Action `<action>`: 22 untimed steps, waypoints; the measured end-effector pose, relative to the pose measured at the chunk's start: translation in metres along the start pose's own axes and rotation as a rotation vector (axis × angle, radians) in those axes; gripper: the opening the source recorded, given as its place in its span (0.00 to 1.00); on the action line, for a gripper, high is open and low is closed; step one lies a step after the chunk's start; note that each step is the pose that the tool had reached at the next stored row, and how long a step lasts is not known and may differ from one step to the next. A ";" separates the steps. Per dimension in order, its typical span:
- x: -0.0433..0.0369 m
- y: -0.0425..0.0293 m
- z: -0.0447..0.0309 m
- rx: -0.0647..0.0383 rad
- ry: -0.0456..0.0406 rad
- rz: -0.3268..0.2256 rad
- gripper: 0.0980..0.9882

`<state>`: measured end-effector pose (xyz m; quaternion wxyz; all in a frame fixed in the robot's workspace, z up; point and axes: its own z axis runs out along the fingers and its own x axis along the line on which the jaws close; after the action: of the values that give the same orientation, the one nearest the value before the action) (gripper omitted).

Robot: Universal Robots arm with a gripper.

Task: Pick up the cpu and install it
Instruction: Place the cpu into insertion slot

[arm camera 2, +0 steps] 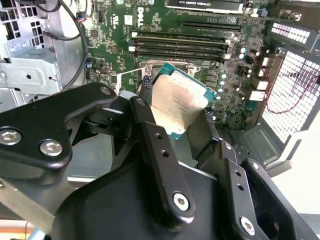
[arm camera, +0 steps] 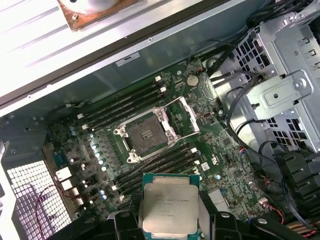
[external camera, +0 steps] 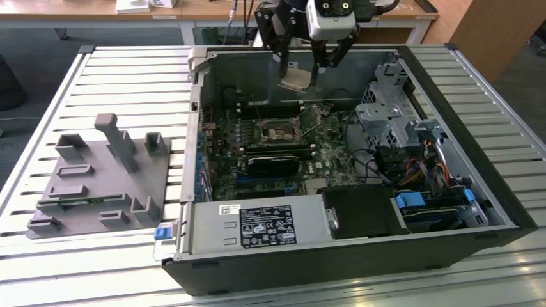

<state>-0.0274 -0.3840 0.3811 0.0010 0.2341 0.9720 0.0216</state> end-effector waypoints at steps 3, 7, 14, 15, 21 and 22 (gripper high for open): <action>0.0000 0.0000 0.0000 0.000 -0.0005 0.011 0.48; 0.0000 0.0000 0.0001 0.000 -0.0011 0.025 0.48; 0.0000 0.0000 0.0002 0.000 -0.0021 0.049 0.48; 0.0000 0.0000 0.0003 0.000 -0.0023 0.052 0.48; 0.0000 0.0000 0.0004 -0.001 -0.0032 0.073 0.48; 0.0000 0.0000 0.0004 -0.001 -0.0033 0.076 0.48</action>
<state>-0.0274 -0.3840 0.3807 0.0019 0.2710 0.9623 0.0215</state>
